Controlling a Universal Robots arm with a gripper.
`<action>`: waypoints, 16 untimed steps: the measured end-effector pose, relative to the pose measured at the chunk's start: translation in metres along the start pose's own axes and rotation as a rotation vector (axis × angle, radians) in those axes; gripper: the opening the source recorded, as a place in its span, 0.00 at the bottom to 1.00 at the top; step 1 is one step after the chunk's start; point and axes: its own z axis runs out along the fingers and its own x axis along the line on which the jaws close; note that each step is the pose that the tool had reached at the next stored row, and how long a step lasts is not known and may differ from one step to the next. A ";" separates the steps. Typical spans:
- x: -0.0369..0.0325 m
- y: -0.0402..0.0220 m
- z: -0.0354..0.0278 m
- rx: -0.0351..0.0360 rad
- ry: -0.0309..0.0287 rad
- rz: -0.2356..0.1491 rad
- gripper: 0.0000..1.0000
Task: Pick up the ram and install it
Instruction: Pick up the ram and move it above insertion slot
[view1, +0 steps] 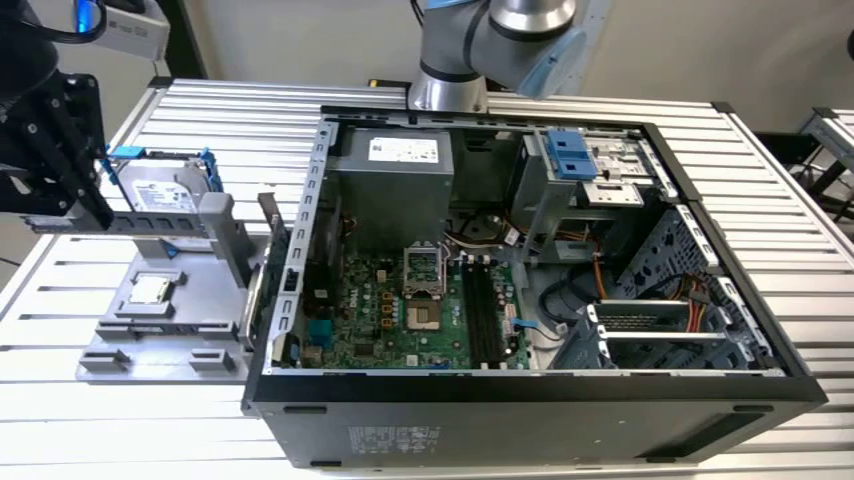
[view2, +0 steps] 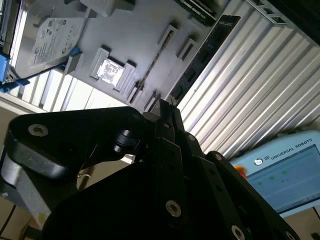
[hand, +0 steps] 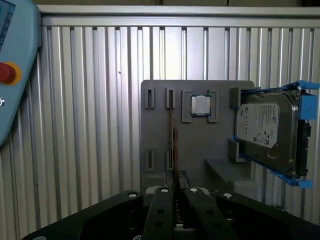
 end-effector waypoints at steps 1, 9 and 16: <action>0.0000 -0.0017 0.0000 -0.0001 0.0000 0.000 0.00; -0.0004 -0.0173 -0.0002 -0.0001 0.0000 0.000 0.00; -0.0008 -0.0316 -0.0003 -0.0001 0.0000 0.000 0.00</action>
